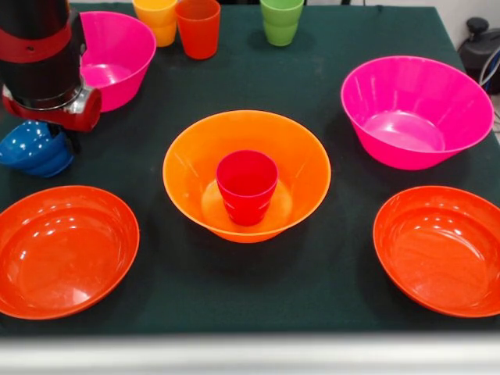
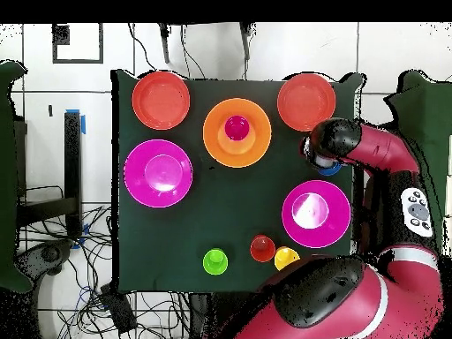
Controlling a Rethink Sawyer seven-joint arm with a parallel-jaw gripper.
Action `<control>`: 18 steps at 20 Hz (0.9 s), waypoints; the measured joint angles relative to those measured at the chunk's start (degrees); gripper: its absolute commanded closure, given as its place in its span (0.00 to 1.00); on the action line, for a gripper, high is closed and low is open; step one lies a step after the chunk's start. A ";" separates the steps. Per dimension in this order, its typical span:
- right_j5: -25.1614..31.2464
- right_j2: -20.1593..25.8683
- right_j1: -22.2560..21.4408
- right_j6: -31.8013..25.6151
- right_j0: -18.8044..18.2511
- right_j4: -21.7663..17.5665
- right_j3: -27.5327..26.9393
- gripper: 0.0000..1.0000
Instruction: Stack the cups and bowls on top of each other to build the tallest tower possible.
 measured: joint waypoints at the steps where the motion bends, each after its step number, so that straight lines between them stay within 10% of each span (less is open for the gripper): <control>1: 0.00 -0.04 -0.04 0.00 -0.01 -0.01 -0.08 1.00; 18: 10.98 -4.78 -2.32 0.00 4.90 -0.07 -6.50 1.00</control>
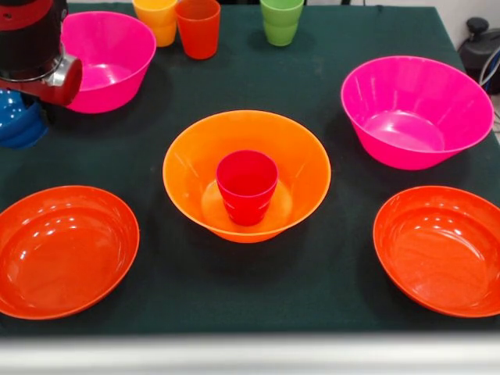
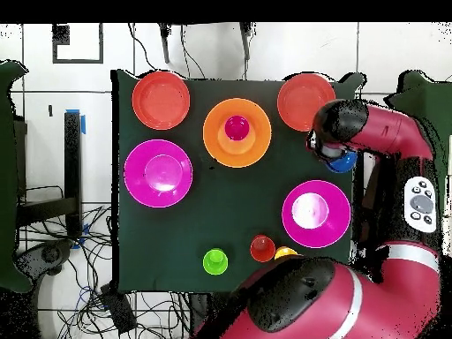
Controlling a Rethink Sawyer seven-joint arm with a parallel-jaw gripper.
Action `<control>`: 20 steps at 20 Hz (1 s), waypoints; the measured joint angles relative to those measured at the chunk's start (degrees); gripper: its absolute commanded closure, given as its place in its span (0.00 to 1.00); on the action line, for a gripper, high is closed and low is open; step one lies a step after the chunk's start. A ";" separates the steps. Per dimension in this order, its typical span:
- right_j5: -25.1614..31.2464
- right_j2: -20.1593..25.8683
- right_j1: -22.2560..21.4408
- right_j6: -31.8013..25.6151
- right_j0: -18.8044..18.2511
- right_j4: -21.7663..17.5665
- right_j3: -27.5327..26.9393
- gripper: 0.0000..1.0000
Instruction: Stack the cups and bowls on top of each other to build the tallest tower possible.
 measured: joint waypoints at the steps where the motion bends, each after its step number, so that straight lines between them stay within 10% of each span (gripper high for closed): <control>1: 0.92 -0.26 0.02 0.00 0.63 -0.04 -1.04 1.00; 20: 11.23 -5.16 6.04 0.00 10.74 -1.33 -22.65 1.00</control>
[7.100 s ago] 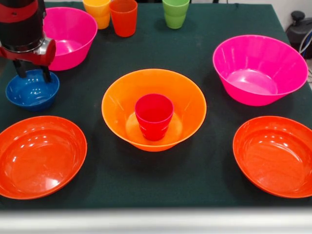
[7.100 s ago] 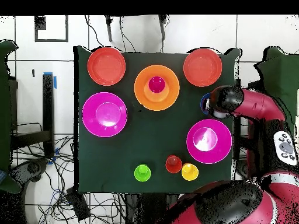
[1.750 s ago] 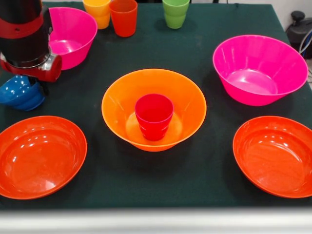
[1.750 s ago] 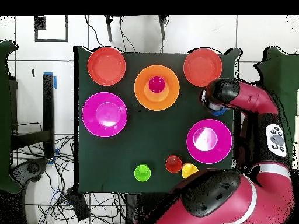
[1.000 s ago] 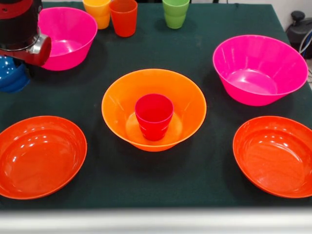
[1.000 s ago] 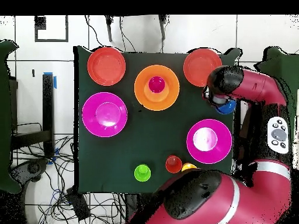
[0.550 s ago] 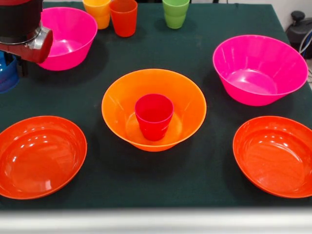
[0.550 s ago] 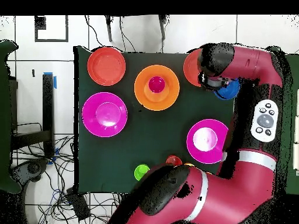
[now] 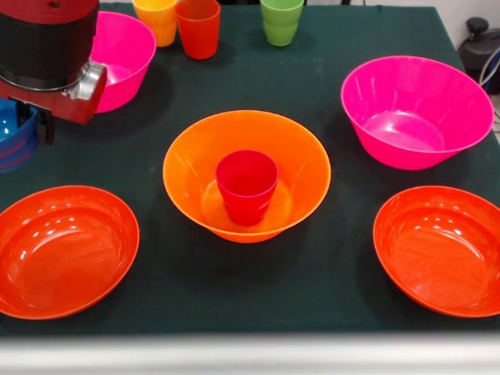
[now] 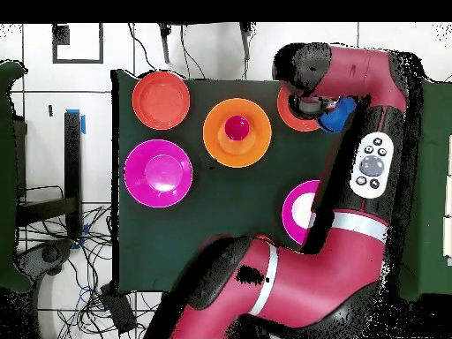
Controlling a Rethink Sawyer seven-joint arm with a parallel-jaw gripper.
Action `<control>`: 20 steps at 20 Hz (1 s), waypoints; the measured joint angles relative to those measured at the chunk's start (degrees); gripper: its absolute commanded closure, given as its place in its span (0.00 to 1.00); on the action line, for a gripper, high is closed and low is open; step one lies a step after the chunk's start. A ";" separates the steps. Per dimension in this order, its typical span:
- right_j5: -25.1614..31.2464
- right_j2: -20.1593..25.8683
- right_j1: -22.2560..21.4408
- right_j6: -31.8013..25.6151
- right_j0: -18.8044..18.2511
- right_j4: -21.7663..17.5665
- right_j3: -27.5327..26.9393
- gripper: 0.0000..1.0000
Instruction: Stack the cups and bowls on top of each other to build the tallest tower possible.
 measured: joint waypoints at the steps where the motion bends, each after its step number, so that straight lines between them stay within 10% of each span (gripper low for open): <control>1: 0.27 -0.35 0.50 0.01 0.38 0.03 -0.54 1.00; 20: 3.96 -4.23 2.90 3.86 6.89 5.07 -1.75 1.00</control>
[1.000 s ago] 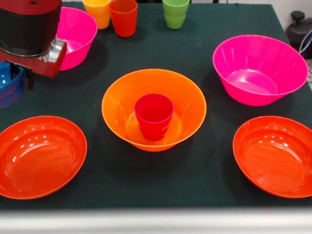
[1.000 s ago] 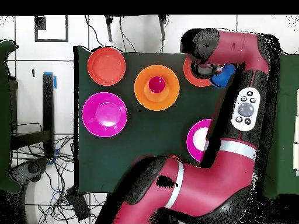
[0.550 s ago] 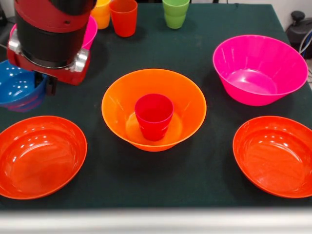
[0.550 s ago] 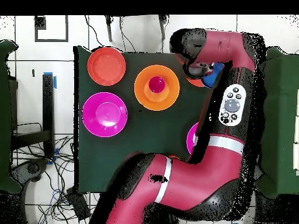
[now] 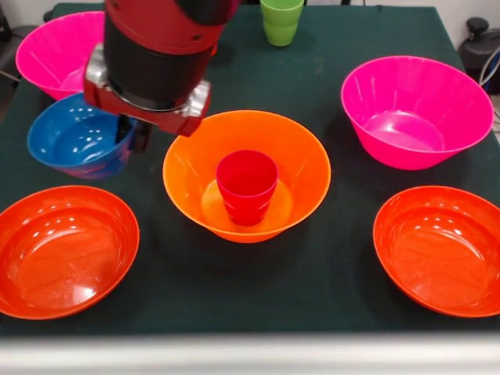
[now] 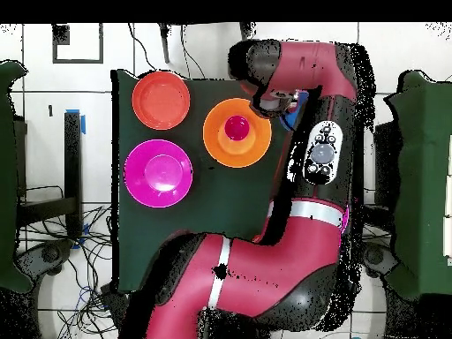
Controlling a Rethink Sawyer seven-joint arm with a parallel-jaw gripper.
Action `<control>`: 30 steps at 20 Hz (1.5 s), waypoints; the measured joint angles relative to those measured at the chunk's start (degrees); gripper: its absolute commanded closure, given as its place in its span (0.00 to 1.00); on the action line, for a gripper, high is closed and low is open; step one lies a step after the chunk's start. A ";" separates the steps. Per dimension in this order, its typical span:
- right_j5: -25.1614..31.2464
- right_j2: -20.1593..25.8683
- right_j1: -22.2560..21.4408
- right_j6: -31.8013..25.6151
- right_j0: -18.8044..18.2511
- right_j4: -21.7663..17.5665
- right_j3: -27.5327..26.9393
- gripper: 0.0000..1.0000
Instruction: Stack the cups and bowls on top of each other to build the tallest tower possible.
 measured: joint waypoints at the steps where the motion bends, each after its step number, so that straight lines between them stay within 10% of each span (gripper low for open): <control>1: 0.20 -0.23 0.01 0.48 0.39 0.26 0.00 1.00; 30: 8.70 -4.03 6.68 6.05 4.38 6.55 -9.72 1.00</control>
